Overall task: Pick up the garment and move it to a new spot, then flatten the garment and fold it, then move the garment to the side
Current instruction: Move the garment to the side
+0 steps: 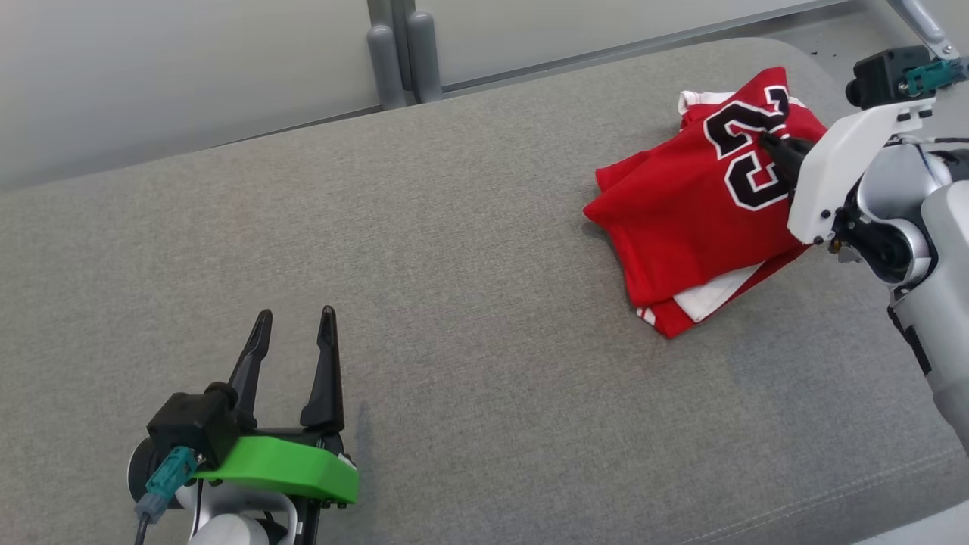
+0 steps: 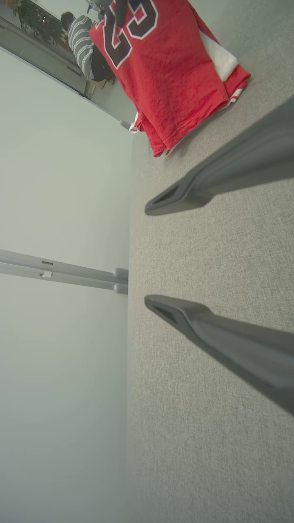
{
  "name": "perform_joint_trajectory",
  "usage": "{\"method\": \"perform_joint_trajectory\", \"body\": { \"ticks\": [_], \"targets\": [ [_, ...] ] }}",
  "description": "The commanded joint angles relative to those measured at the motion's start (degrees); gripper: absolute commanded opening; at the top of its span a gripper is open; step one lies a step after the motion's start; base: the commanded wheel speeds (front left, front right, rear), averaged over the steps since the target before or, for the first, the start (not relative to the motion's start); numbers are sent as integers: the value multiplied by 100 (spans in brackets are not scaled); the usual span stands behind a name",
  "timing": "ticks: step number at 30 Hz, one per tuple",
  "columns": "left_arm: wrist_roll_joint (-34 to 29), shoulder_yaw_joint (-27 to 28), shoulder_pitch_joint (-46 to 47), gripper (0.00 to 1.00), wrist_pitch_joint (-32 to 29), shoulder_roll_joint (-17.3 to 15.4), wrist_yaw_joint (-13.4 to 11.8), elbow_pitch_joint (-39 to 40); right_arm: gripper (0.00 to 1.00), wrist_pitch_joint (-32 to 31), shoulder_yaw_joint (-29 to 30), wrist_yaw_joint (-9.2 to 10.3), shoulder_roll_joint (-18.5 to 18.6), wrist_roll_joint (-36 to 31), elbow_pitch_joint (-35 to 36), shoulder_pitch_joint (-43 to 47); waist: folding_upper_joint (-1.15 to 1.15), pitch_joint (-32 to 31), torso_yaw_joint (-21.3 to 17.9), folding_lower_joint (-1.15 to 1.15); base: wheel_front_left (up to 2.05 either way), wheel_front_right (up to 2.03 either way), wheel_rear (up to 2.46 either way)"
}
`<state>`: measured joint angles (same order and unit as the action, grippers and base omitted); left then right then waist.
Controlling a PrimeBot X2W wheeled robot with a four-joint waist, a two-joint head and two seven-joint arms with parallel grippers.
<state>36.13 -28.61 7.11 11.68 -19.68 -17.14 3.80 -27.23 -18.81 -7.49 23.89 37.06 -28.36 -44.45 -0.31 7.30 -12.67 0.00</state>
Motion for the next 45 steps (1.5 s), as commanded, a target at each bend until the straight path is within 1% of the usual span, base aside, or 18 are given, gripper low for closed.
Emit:
{"method": "perform_joint_trajectory", "body": {
  "ticks": [1, 9, 15, 20, 24, 27, 30, 34, 37, 38, 45],
  "targets": [
    [33, 17, -61, 100, 31, -9, -10, 0, 0, -12, 48, 0, 9, -67, -48, -140, 31, -55, 174, 0, 0, 0, 0],
    [11, -4, -18, 100, 11, -53, -17, 26, 0, 199, -63, 0, 221, -394, -360, -613, 31, 57, 508, 0, 0, 0, 0],
    [-37, -13, 81, 100, -30, -92, -33, 76, 0, 385, 78, 0, 386, -478, -881, -885, 31, 236, 691, 0, 0, 0, 0],
    [-72, -36, 142, 100, -78, -143, -46, 122, 0, 468, 195, 0, 724, -590, -1249, -1002, 31, 391, 815, 0, 0, 0, 0],
    [-117, -29, 198, 100, -110, -200, -76, 215, 0, 470, 224, 0, 1047, -691, -1371, -1037, 31, 541, 888, 0, 0, 0, 0],
    [-157, -46, 218, 100, -152, -238, -103, 287, 0, 555, 231, 1, 1331, -872, -1466, -1034, 31, 662, 922, 0, 0, 0, 0],
    [-187, -65, 259, 100, -202, -269, -118, 347, 0, 708, 306, 0, 1478, -1071, -1649, -1016, 31, 783, 946, 0, 0, 0, 0],
    [-241, -83, 327, 100, -298, -347, -154, 428, 0, 1053, 410, 1, 1559, -1427, -1942, -1092, 31, 971, 962, 0, 0, 0, 0],
    [-284, -96, 364, 100, -388, -414, -168, 483, 0, 1314, 518, 1, 1508, -1644, -2202, -1185, 31, 1134, 986, 0, 0, 0, 0],
    [-284, -96, 364, 100, -388, -414, -168, 483, 0, 1314, 518, 1, 1508, -1644, -2202, -1185, 31, 1134, 986, 0, 0, 0, 0],
    [-357, -77, 438, 100, -506, -574, -216, 650, 0, 1912, 951, 1, 1385, -2169, -2968, -1391, 31, 1387, 1050, 0, 0, 0, 0]
  ]
}}
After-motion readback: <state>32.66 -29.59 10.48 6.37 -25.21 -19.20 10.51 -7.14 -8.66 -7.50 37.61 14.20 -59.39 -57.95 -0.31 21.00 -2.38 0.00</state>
